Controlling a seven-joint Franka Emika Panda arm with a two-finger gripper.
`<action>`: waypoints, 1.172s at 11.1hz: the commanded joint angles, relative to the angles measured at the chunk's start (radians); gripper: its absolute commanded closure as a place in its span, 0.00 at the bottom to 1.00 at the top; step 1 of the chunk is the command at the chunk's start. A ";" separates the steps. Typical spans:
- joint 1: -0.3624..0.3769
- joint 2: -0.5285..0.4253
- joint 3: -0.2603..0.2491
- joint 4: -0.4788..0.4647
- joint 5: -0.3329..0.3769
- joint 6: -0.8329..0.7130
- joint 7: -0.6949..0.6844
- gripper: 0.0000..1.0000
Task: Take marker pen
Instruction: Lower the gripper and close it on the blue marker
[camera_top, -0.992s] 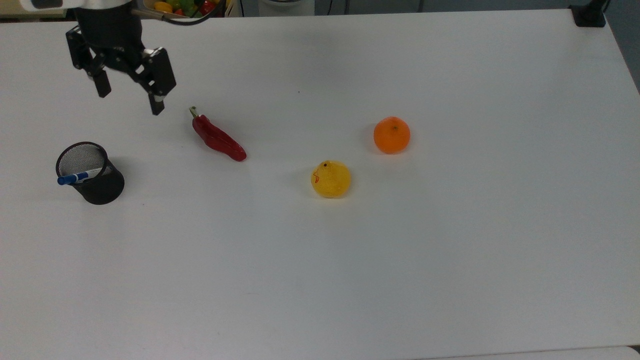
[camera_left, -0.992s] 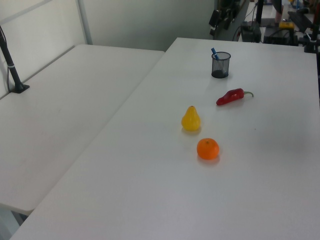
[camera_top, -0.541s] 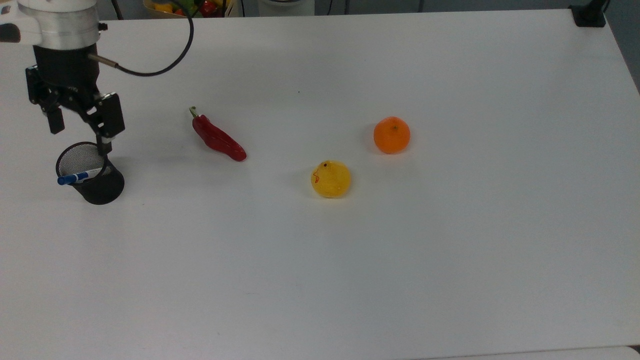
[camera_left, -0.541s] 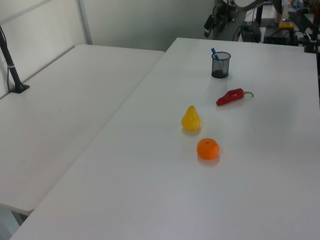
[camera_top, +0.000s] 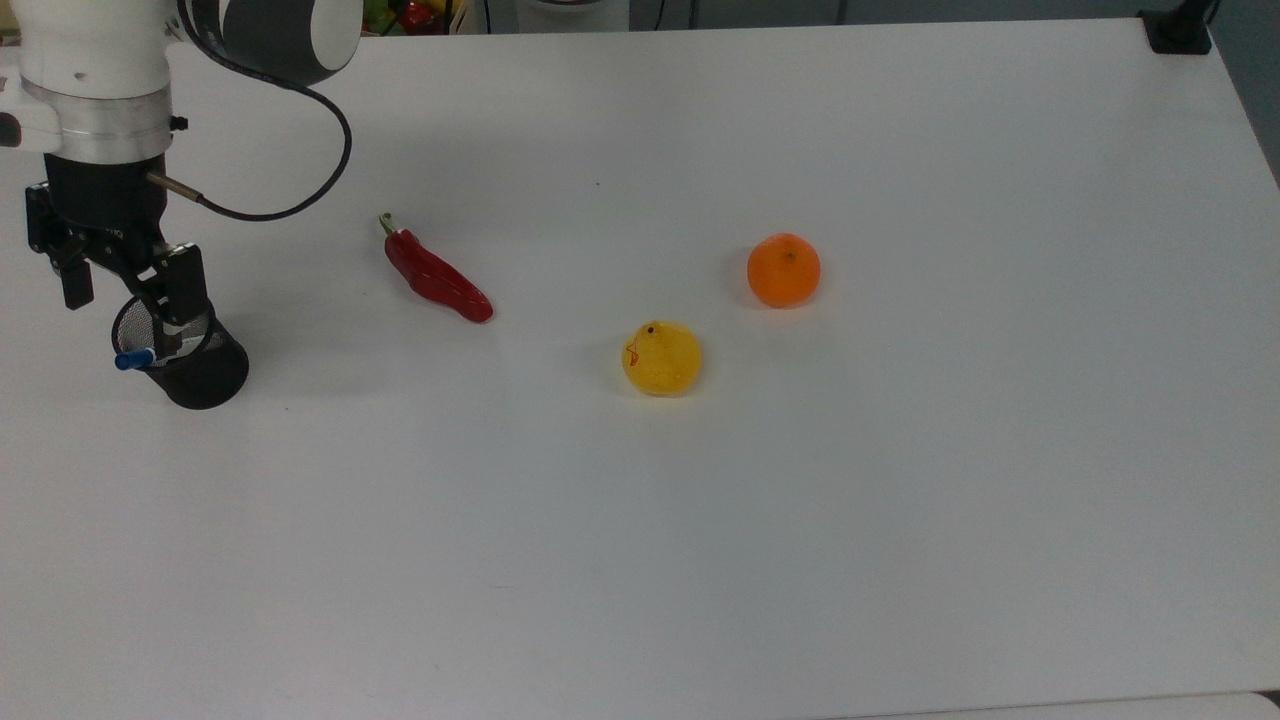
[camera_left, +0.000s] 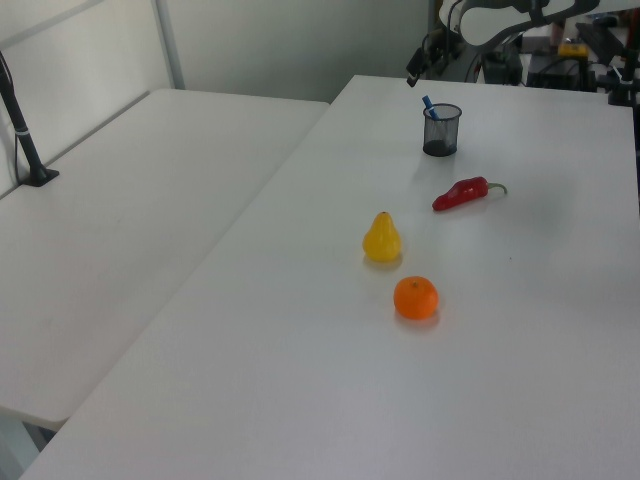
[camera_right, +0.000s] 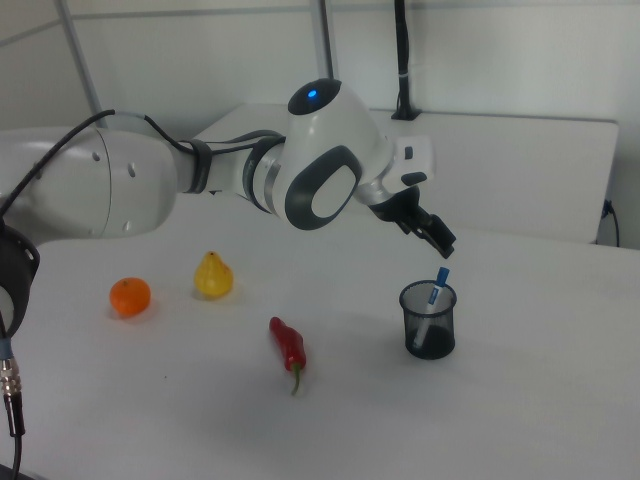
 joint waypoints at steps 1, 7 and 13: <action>-0.012 0.051 -0.003 0.009 -0.049 0.099 -0.020 0.01; -0.021 0.093 -0.003 0.005 -0.086 0.150 -0.011 0.00; -0.006 0.093 -0.003 -0.030 -0.120 0.149 -0.008 0.47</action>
